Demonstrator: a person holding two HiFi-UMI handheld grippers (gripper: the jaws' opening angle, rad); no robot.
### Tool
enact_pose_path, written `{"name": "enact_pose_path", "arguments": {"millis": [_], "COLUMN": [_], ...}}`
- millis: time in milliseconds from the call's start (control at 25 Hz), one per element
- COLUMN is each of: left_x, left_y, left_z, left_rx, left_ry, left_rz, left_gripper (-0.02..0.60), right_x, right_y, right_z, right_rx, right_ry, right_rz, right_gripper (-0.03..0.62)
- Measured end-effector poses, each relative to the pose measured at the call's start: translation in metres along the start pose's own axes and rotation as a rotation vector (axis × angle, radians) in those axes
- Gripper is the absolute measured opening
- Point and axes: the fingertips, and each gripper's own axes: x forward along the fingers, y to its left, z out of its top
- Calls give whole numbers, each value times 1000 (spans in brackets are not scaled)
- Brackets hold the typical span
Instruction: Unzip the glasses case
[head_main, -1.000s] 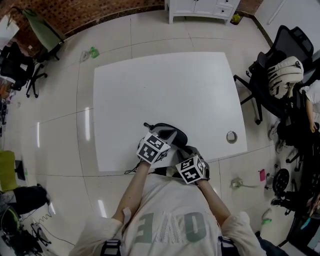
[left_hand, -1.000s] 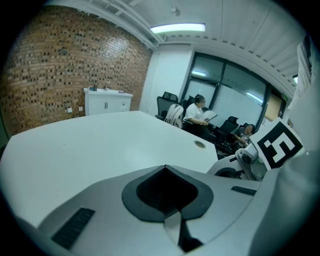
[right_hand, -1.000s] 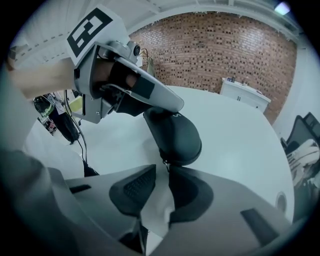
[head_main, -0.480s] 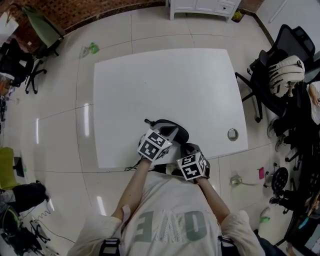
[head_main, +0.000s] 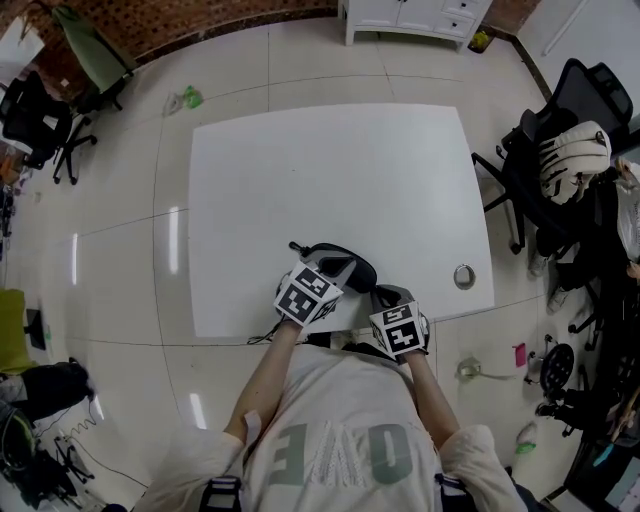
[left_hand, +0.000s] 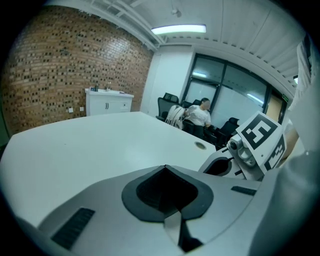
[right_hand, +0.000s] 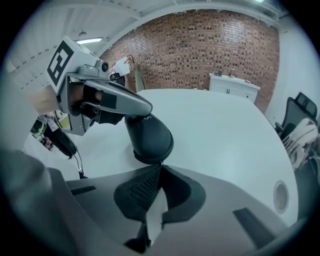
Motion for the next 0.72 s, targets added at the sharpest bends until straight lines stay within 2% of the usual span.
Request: {"name": "enact_pose_path", "arguments": {"millis": [120, 320, 400, 480, 720], "left_x": [-7, -6, -8, -10, -6], "left_y": [-5, -19, -20, -19, -19], "left_z": [5, -5, -15, -19, -19], "left_rx": [-38, 22, 23, -12, -90], "left_ry": [-35, 6, 13, 5, -2], "left_rz": [29, 110, 136, 143, 107], "left_gripper": [3, 3, 3, 3, 3], "right_x": [-4, -1, 1, 2, 0], "right_y": [25, 75, 79, 71, 37], "right_z": [8, 10, 2, -3, -2], "right_rx": [-58, -235, -238, -214, -214], "right_ry": [-29, -52, -40, -33, -18], "right_rz": [67, 196, 206, 201, 146], "right_gripper": [0, 0, 0, 0, 0]}}
